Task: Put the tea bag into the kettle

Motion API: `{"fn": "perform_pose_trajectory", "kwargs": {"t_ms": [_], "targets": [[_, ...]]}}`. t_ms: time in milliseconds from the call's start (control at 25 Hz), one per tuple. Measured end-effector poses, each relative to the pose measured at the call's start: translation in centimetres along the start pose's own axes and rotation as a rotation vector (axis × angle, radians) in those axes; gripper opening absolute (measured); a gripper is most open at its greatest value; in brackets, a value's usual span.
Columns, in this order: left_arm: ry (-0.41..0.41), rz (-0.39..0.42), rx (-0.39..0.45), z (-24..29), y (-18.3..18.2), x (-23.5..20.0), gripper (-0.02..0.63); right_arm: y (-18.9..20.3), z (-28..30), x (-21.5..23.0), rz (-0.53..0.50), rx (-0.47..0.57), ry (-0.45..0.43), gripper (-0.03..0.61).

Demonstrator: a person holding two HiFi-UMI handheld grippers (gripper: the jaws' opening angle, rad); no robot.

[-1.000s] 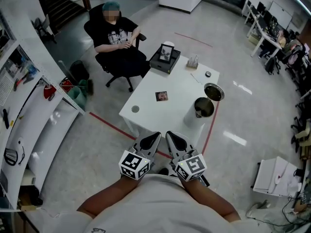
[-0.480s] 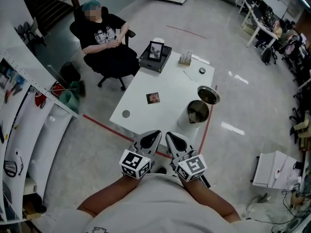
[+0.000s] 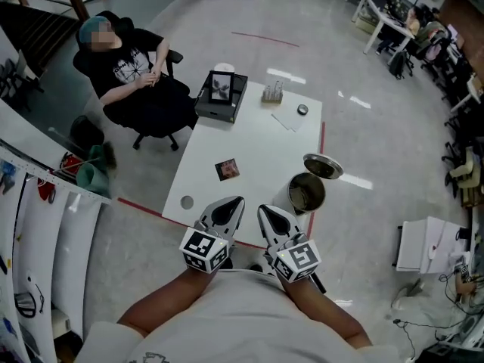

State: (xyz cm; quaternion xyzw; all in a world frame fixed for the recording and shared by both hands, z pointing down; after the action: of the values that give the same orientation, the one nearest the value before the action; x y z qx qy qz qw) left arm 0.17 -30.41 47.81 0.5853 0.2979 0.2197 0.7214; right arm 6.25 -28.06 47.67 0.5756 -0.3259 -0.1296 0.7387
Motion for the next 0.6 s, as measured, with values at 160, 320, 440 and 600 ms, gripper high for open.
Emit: {"fn": "perform_pose_trajectory", "kwargs": {"t_ms": [160,320,440,600], "targets": [[0.015,-0.009,-0.026,1.4,0.1,-3.8,0.011,0.5,3.9,0.9,0.026,-0.017,0.019,0.011],[0.051,-0.018,-0.064,2.8,1.0,-7.4,0.011,1.1,7.7,1.9,0.046,-0.044,0.049,0.011],[0.07,-0.045,-0.095,3.6,2.3,-9.7,0.011,2.7,10.3,2.9,0.051,-0.093,0.065,0.012],[0.105,-0.024,-0.13,5.0,4.2,-12.0,0.011,5.7,13.2,5.0,0.067,-0.179,0.122,0.012]]}}
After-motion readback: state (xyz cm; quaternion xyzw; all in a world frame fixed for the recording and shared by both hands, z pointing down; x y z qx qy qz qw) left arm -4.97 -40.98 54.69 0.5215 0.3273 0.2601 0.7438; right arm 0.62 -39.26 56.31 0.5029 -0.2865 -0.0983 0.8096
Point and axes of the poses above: the fingertips, and each gripper's own axes: z forward along the fingers, x to its right, y out of its underside, the point moved 1 cm from there along -z, backward along the fingers, and after that the axes turned 7 degrees about z, right-handed, at the moved point
